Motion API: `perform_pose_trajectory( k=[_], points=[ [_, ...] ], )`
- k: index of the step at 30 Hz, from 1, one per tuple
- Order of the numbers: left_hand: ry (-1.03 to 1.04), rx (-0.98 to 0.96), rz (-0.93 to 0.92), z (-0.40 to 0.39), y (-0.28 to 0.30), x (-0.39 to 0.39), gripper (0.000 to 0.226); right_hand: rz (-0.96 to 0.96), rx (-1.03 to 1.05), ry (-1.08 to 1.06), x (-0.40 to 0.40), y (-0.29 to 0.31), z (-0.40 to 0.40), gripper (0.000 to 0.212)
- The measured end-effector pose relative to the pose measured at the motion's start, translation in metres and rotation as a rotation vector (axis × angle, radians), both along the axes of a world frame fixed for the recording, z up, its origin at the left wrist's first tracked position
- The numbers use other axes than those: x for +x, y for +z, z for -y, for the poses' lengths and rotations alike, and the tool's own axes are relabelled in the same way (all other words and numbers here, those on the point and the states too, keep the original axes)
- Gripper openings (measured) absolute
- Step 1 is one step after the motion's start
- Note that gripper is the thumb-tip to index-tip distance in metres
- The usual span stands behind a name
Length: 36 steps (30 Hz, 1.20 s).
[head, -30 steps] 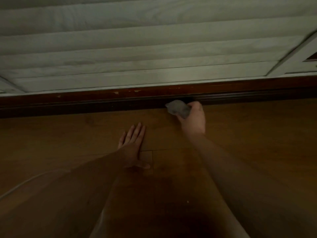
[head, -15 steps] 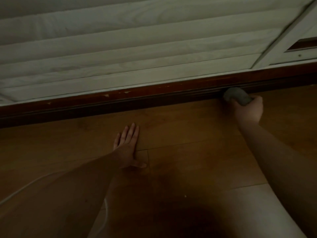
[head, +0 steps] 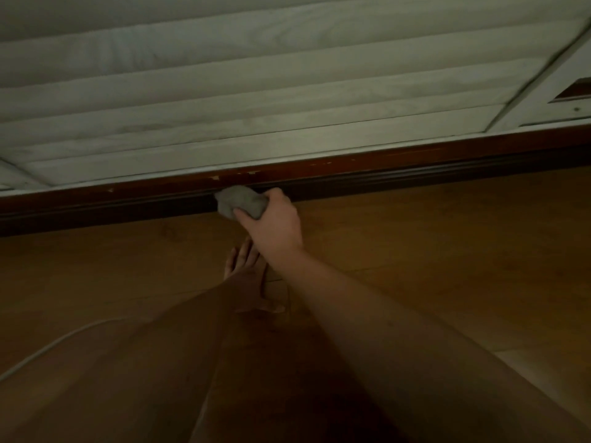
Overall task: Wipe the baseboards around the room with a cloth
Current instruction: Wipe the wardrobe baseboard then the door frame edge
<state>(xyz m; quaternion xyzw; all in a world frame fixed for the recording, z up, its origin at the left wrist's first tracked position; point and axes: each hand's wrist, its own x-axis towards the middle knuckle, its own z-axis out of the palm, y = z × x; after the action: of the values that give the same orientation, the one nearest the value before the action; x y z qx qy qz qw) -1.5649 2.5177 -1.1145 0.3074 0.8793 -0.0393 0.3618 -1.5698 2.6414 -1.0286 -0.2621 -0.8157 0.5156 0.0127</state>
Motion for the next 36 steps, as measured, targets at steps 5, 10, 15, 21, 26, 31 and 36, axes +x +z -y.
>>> perform_pose_trajectory(
  k=[5, 10, 15, 21, 26, 31, 36],
  points=[
    [0.024, 0.081, 0.003, 0.002, 0.000, 0.001, 0.150, -0.031, 0.017, -0.103, -0.009, -0.004, -0.028, 0.049],
    [0.043, 0.119, -0.005, 0.004, 0.000, 0.003, 0.154, 0.004, 0.079, -0.175, 0.030, -0.010, -0.116, 0.050],
    [0.059, 0.097, -0.003, 0.002, 0.001, 0.002, 0.154, 0.012, 0.192, -0.248, 0.058, -0.006, -0.192, 0.051],
    [0.098, 0.105, -0.021, 0.002, -0.001, 0.002, 0.159, 0.055, 0.283, -0.341, 0.086, 0.001, -0.269, 0.055],
    [0.093, 0.102, -0.015, 0.000, 0.002, 0.002, 0.161, 0.117, 0.362, -0.391, 0.101, 0.011, -0.320, 0.056],
    [0.087, 0.072, -0.049, -0.005, 0.004, 0.004, 0.162, 0.151, 0.343, -0.476, 0.117, 0.022, -0.344, 0.057],
    [0.107, 0.097, -0.124, -0.011, 0.008, 0.006, 0.140, 0.207, 0.276, -0.575, 0.165, 0.010, -0.345, 0.057]
  ],
)
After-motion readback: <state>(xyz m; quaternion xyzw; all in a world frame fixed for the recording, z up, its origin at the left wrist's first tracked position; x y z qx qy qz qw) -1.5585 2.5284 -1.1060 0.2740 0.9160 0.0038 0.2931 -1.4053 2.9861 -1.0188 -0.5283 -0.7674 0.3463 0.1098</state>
